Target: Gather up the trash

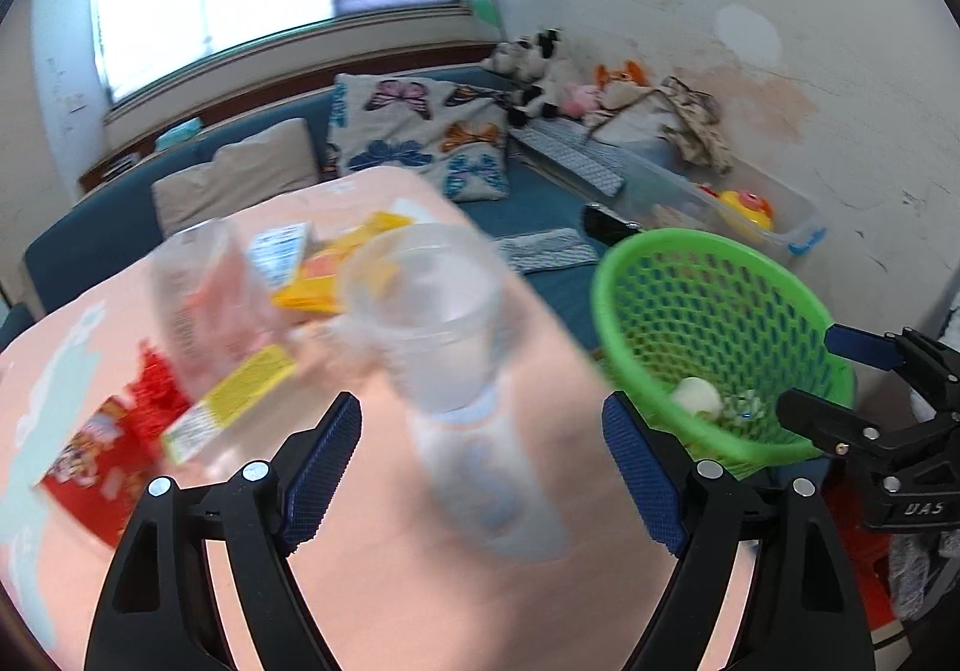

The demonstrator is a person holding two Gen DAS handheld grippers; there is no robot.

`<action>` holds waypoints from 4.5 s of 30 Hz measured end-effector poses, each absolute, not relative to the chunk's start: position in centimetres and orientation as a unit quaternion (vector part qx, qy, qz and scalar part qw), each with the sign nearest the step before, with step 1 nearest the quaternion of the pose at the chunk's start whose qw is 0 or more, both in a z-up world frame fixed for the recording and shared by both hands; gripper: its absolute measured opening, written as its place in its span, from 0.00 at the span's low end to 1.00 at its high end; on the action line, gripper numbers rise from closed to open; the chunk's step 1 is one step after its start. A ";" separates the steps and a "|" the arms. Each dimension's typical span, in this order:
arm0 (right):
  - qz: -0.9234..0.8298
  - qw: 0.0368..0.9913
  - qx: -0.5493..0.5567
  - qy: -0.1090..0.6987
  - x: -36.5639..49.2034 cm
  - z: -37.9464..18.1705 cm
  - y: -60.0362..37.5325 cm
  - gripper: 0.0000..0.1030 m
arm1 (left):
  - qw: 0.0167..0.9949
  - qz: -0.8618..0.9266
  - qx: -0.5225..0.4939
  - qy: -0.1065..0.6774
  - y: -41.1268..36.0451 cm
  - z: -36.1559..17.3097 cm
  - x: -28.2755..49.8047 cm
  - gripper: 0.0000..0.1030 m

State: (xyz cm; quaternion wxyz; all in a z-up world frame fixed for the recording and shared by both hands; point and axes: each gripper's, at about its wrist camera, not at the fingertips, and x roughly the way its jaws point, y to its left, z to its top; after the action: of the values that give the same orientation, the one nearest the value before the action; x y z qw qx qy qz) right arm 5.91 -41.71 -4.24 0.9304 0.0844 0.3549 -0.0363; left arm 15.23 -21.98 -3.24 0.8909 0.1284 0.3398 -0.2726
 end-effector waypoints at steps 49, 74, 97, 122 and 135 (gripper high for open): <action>0.057 0.924 0.014 0.378 23.5 -7.3 -31.9 0.93 | 0.914 -0.046 -0.035 0.401 2.5 -6.5 23.4 0.72; 0.064 0.922 0.024 0.381 24.6 -8.1 -31.7 0.79 | 0.896 -0.105 -0.111 0.417 2.1 -9.3 26.8 0.45; 0.068 0.930 0.036 0.360 19.4 -5.1 -31.5 0.78 | 0.909 -0.149 -0.114 0.372 2.3 -5.7 22.5 0.02; -0.052 0.931 0.065 0.354 10.3 -4.6 -42.0 0.78 | 0.890 -0.304 -0.048 0.337 -12.0 -0.4 18.0 0.02; -0.105 0.920 0.088 0.368 6.9 -6.5 -48.5 0.79 | 0.854 -0.379 0.005 0.356 -23.2 -0.6 16.9 0.02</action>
State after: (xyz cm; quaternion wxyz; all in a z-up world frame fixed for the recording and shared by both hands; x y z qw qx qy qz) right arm 6.91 -48.51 -6.45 0.9198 0.0875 0.3678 -0.1051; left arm 16.88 -23.18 -0.56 0.8543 0.0048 0.3556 -0.3791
